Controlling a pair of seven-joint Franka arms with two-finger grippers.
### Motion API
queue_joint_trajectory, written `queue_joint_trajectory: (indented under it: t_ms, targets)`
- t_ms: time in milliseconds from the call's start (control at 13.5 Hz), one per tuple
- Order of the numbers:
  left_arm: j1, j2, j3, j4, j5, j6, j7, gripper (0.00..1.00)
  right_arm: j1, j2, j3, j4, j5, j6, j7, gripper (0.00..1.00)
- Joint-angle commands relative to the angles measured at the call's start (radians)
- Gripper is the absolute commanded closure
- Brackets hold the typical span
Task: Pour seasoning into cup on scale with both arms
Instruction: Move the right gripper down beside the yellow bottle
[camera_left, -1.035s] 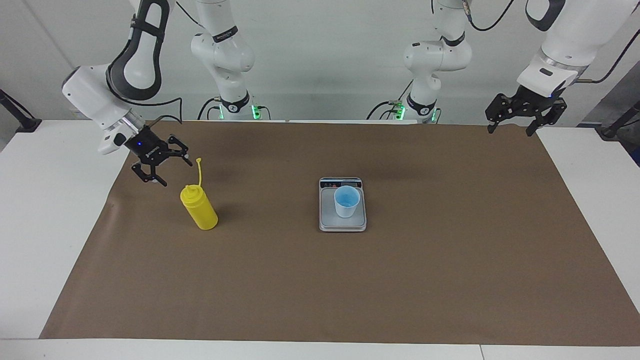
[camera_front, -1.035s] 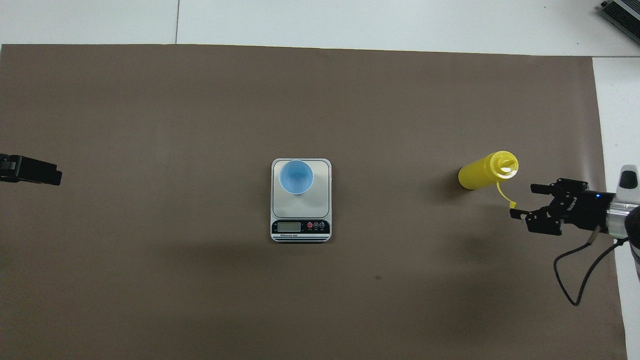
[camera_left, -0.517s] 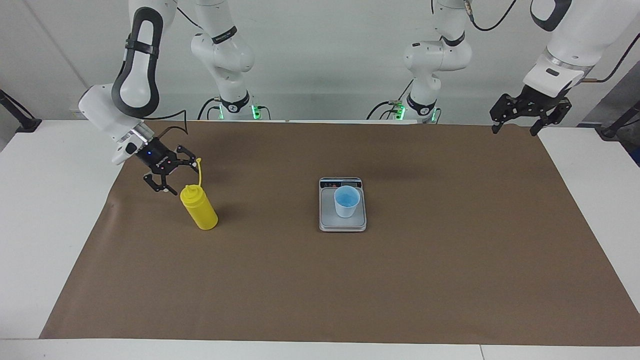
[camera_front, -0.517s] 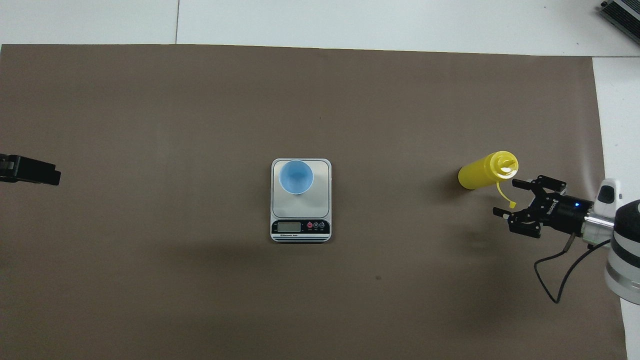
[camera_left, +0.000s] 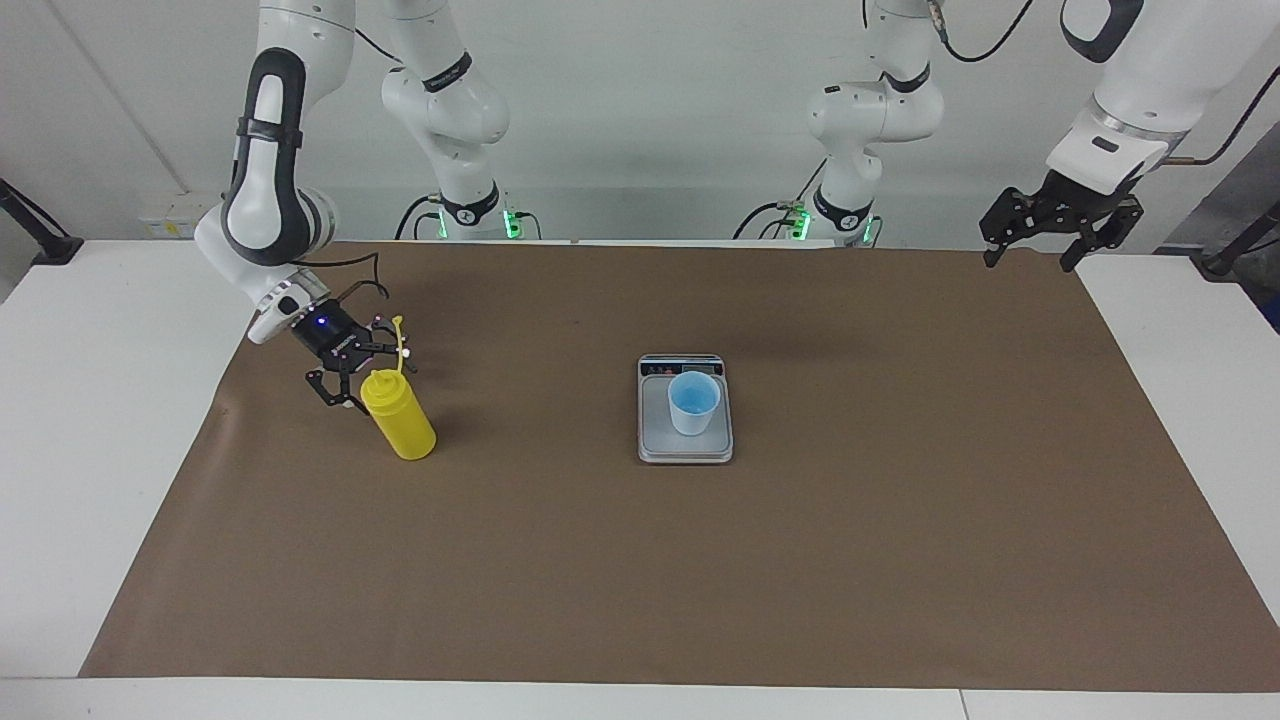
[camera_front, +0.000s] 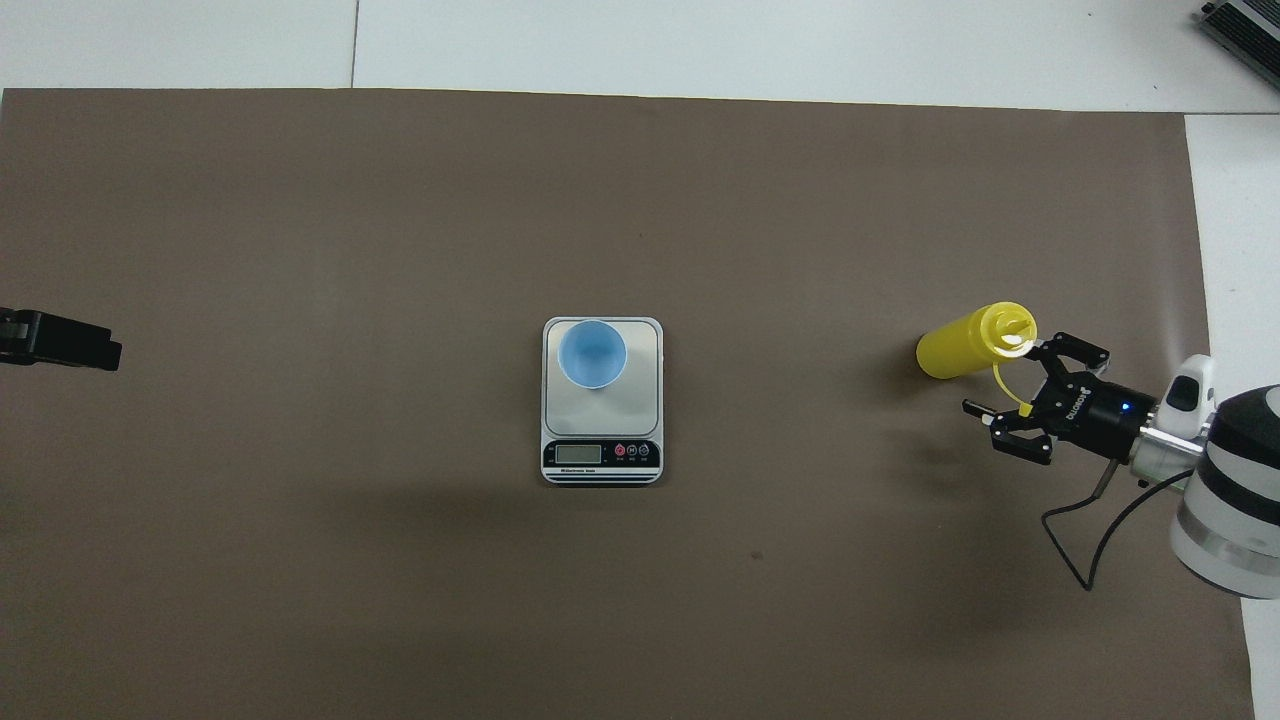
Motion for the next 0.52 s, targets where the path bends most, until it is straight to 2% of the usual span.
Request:
queue_joint_trajectory:
  t_ms: [0, 443]
  targets:
    - [0.011, -0.023, -0.006, -0.022, 0.004, -0.006, 0.003, 0.0, 0.006, 0.047, 0.006, 0.01, 0.105, 0.003, -0.074, 0.0]
    - [0.011, -0.023, -0.006, -0.024, 0.004, -0.006, 0.003, 0.0, 0.005, 0.094, 0.006, 0.064, 0.194, 0.015, -0.122, 0.0]
